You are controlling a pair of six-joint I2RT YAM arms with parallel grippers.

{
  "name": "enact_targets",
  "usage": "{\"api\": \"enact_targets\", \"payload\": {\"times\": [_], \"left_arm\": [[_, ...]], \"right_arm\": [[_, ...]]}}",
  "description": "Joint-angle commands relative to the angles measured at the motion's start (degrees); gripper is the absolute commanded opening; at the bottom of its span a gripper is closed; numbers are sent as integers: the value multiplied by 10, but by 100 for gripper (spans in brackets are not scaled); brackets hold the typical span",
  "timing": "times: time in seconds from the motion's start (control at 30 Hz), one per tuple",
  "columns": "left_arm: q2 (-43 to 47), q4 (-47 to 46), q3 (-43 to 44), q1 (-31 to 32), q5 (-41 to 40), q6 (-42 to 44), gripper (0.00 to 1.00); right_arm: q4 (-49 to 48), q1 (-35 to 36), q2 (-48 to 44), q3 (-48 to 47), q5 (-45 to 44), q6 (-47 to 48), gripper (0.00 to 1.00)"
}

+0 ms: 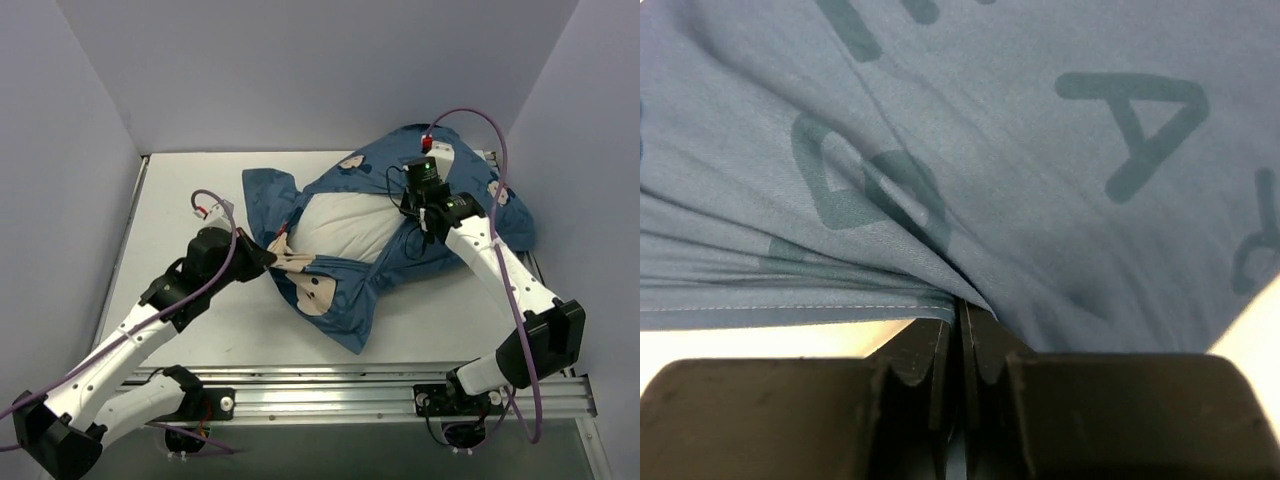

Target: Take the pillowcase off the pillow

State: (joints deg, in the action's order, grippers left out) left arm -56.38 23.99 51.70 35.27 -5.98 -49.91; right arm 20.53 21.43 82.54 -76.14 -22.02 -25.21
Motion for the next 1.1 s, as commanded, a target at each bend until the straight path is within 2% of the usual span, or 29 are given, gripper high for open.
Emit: {"api": "enact_targets", "payload": {"times": [0.0, 0.03, 0.13, 0.23, 0.27, 0.37, 0.4, 0.43, 0.5, 0.53, 0.67, 0.7, 0.8, 0.93, 1.07], "left_arm": [[72, 158, -68, -34, -77, 17, 2], [77, 129, -88, -33, -58, 4, 2], [65, 41, -168, -18, 13, -49, 2], [26, -26, -204, 24, -2, -95, 2], [4, -35, -203, 55, -10, -104, 2], [-29, -37, -170, 74, -22, -93, 4], [-33, -32, -158, 74, -26, -88, 9], [-35, -16, -145, 72, -32, -80, 23], [-34, 3, -95, 69, -60, -50, 37], [-36, 21, -78, 67, -68, -40, 52], [-52, 63, 18, 61, -99, 33, 76], [-58, 71, 58, 60, -111, 45, 79], [-89, 91, 134, 59, -143, 93, 81], [-172, 103, 221, 36, -157, 155, 80], [-262, 109, 294, 14, -154, 191, 74]], "right_arm": [[-1, -67, -24, -10, -102, 52, 0], [-28, -61, -34, 5, -42, 60, 0], [-74, -38, -74, 71, 24, 71, 0], [-103, 12, -105, 135, 65, 68, 0], [-107, 32, -110, 150, 75, 65, 0], [-121, 51, -126, 201, 106, 60, 0], [-127, 67, -135, 210, 109, 60, 0], [-131, 74, -140, 219, 111, 63, 0], [-132, 91, -148, 235, 112, 67, 0], [-131, 94, -150, 236, 111, 70, 0], [-126, 107, -152, 231, 102, 84, 0], [-126, 110, -151, 231, 100, 85, 0], [-128, 119, -148, 229, 89, 94, 0], [-132, 135, -141, 231, 78, 97, 0], [-139, 148, -137, 233, 68, 95, 0]]}}
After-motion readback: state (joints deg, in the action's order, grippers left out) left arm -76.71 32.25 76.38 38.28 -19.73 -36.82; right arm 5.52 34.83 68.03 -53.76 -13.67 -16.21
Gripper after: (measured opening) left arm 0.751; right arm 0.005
